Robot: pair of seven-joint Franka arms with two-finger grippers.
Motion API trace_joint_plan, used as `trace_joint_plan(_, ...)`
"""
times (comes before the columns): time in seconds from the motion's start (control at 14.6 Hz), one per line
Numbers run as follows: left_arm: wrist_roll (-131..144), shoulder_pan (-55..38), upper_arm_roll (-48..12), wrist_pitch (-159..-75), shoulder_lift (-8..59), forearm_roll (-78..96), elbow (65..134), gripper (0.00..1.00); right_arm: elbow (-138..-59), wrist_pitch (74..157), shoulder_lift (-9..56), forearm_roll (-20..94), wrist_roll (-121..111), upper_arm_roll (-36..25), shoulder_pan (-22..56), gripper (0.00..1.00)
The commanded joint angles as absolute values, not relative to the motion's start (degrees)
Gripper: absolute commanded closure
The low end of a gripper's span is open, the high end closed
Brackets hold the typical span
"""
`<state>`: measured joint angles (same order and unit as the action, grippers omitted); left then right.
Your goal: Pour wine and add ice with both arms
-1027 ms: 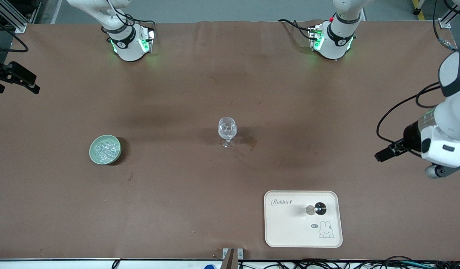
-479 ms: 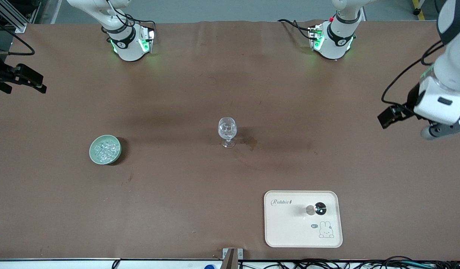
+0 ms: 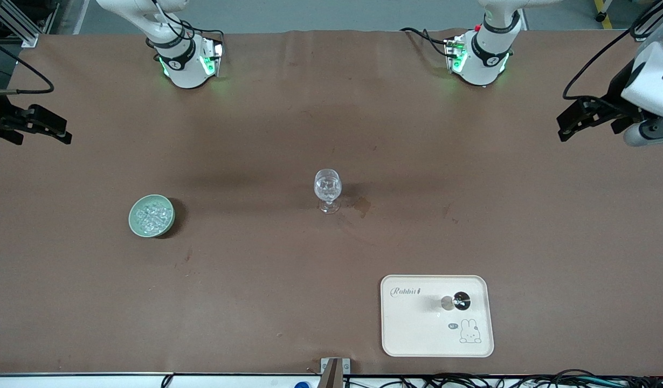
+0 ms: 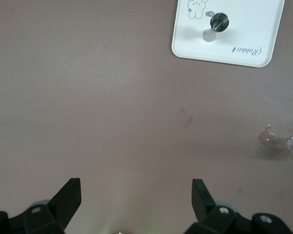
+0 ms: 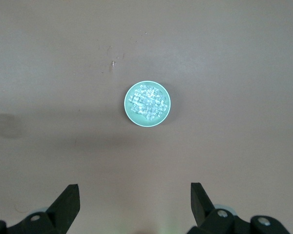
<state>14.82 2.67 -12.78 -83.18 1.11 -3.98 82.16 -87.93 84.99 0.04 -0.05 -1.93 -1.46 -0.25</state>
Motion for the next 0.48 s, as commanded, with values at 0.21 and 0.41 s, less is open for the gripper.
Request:
trace_joint_plan(0.21, 8.7, 1.7, -9.0, -90.6, -8.7, -2.3, 95.7, 0.0, -86.7, 86.0, 0.5, 1.1, -2.8, -1.4, -0.7, 0.0)
trace_joint_plan(0.41, 8.0, 1.7, -7.0, -90.6, -8.5, -0.3, 95.4, 0.0, -86.7, 86.0, 0.5, 0.2, -2.5, -1.5, -0.7, 0.0)
